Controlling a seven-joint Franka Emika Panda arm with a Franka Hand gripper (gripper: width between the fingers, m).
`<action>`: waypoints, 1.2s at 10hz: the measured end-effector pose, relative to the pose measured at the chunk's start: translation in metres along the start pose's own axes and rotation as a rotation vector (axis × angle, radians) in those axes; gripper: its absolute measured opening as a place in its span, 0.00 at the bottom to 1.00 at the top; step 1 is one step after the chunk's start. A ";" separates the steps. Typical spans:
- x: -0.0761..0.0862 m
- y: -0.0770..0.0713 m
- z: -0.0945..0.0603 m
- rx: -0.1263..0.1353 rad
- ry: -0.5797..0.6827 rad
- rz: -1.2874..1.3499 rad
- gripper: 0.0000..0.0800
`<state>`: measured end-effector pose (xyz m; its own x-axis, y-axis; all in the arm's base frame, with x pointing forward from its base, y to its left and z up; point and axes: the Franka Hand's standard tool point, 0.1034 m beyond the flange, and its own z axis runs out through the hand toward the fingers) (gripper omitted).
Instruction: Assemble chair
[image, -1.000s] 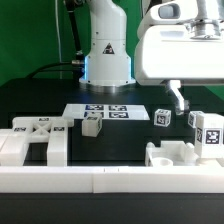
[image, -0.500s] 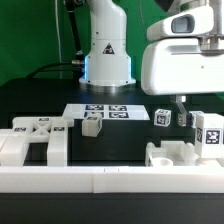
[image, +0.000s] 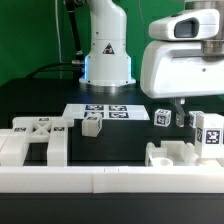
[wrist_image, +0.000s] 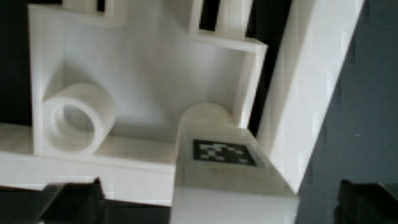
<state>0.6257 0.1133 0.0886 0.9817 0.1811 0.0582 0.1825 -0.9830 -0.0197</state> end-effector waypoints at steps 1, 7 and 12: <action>0.004 0.001 -0.004 0.000 0.009 -0.016 0.65; 0.004 0.001 -0.004 0.002 0.011 0.024 0.36; 0.004 -0.004 -0.004 0.016 0.007 0.581 0.36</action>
Offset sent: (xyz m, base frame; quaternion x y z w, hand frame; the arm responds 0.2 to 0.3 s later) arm 0.0000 0.0000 0.0000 0.0000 0.0000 0.0000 1.0000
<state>0.6286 0.1180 0.0926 0.9209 -0.3878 0.0398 -0.3849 -0.9206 -0.0653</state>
